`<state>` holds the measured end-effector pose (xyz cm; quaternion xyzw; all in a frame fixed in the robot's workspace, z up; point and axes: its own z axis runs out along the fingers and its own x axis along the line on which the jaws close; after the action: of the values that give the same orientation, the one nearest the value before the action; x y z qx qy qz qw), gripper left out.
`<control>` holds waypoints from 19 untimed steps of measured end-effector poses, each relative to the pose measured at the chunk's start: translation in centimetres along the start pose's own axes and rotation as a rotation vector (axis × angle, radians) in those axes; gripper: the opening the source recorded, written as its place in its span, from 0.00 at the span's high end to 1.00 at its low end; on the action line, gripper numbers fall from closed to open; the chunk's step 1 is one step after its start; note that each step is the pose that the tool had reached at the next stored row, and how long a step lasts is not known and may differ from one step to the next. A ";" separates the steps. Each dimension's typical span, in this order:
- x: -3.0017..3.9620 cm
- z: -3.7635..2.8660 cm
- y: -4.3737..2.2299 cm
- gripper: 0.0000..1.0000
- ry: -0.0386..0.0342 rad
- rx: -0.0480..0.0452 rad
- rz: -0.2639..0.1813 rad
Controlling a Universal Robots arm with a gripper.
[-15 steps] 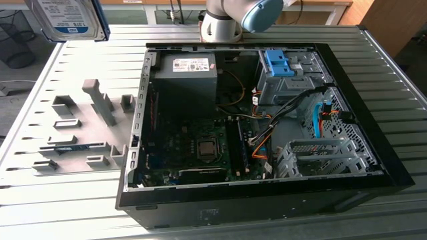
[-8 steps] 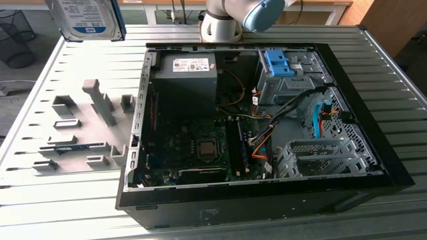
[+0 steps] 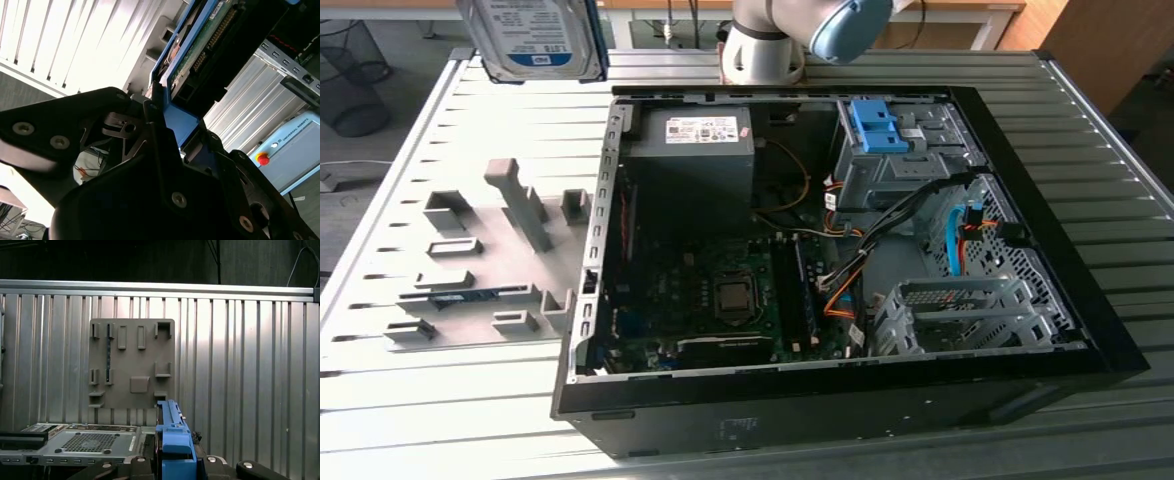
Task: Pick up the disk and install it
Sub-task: 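Pick up the disk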
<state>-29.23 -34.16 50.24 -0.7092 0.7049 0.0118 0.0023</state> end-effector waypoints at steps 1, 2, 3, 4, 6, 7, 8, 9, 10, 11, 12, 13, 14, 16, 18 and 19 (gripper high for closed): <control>0.00 -0.01 -0.42 0.63 0.0001 -0.0001 0.000; 0.00 -0.01 -0.81 0.63 0.0001 -0.0001 0.000; 0.01 -0.01 -1.19 0.63 0.0000 0.0001 0.000; 0.01 0.00 -1.52 0.63 -0.0001 0.0002 0.000; 0.01 -0.02 -1.63 0.63 0.0001 -0.0001 0.000; 0.01 -0.01 -1.63 0.63 0.0000 -0.0001 0.000; 0.01 -0.01 -1.63 0.63 0.0000 0.0000 0.000; 0.01 -0.01 -1.63 0.63 0.0000 0.0000 0.000; 0.01 -0.01 -1.63 0.63 0.0000 0.0000 0.000; 0.03 -0.01 -1.64 0.63 0.0000 0.0001 0.000; 0.12 -0.01 -1.64 0.63 0.0000 0.0001 0.000; 0.31 -0.02 -1.64 0.63 0.0000 0.0000 0.000; 0.60 -0.02 -1.63 0.63 0.0000 0.0000 0.000; 1.31 -0.03 -1.63 0.63 0.0000 0.0001 0.000; 2.08 -0.05 -1.62 0.63 0.0000 0.0000 0.000; 2.38 -0.05 -1.62 0.63 0.0001 0.0000 0.000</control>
<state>-27.59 -36.53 50.22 -0.7092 0.7049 0.0118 0.0023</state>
